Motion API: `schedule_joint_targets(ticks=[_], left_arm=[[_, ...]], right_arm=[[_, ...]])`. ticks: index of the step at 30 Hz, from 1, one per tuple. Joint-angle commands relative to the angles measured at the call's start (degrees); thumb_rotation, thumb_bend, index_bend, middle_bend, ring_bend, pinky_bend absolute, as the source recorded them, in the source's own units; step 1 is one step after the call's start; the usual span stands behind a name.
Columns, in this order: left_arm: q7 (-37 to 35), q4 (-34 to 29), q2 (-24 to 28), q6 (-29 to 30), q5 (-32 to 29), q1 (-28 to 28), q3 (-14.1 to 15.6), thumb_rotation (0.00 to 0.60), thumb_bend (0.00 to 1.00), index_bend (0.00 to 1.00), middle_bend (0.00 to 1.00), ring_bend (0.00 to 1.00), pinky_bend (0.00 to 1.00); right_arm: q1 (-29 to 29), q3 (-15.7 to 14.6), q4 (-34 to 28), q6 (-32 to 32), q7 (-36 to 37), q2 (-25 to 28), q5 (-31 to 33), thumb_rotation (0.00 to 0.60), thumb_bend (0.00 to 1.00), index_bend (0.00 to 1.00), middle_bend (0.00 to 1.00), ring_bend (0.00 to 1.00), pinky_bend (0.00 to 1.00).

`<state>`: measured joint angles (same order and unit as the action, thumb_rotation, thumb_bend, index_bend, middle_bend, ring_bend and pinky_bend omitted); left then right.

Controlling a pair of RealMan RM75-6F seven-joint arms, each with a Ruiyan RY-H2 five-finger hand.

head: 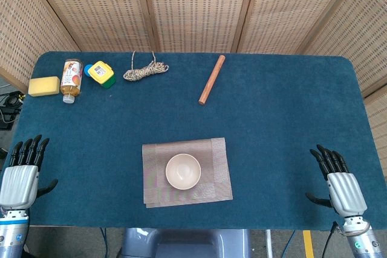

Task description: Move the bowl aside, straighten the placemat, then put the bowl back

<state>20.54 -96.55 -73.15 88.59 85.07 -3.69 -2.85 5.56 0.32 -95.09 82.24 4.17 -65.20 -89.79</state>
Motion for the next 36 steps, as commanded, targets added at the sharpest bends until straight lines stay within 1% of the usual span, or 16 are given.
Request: schedule_joint_targets(ticks=[1, 15, 23, 28, 32, 36], left_arm=[[0.03, 0.02, -0.01, -0.02, -0.02, -0.01, -0.01, 0.600, 0.07, 0.00, 0.00, 0.00, 0.00], [0.11, 0.06, -0.06, -0.13, 0.06, -0.06, 0.06, 0.600, 0.07, 0.00, 0.00, 0.00, 0.00], [0.53, 0.20, -0.33, -0.48, -0.10, -0.22, 0.09, 0.600, 0.07, 0.00, 0.00, 0.00, 0.00], [0.79, 0.33, -0.56, -0.89, 0.22, -0.45, 0.33, 0.600, 0.07, 0.00, 0.00, 0.00, 0.00], [0.75, 0.57, -1.07, -1.85, 1.11, -1.22, 0.58, 0.600, 0.07, 0.00, 0.00, 0.00, 0.00], [0.84, 1.52, -2.28, -4.28, 2.50, -2.99, 0.95, 0.600, 0.07, 0.02, 0.00, 0.00, 0.00]], right_arm=[[0.00, -0.01, 0.00, -0.03, -0.04, -0.01, 0.00, 0.600, 0.13, 0.02, 0.00, 0.00, 0.00], [-0.27, 0.52, 0.14, 1.06, -0.14, -0.36, 0.11, 0.600, 0.13, 0.01, 0.00, 0.00, 0.00], [-0.41, 2.20, 0.79, 1.38, 0.61, -0.61, 2.93, 0.600, 0.13, 0.00, 0.00, 0.00, 0.00], [-0.46, 2.21, 0.69, 1.39, 0.96, -0.43, 2.91, 0.600, 0.13, 0.00, 0.00, 0.00, 0.00], [-0.53, 2.14, 0.63, 1.42, 1.17, -0.25, 2.78, 0.600, 0.13, 0.00, 0.00, 0.00, 0.00], [-0.60, 2.32, 0.45, 1.45, 1.70, 0.07, 3.10, 0.600, 0.13, 0.00, 0.00, 0.00, 0.00]])
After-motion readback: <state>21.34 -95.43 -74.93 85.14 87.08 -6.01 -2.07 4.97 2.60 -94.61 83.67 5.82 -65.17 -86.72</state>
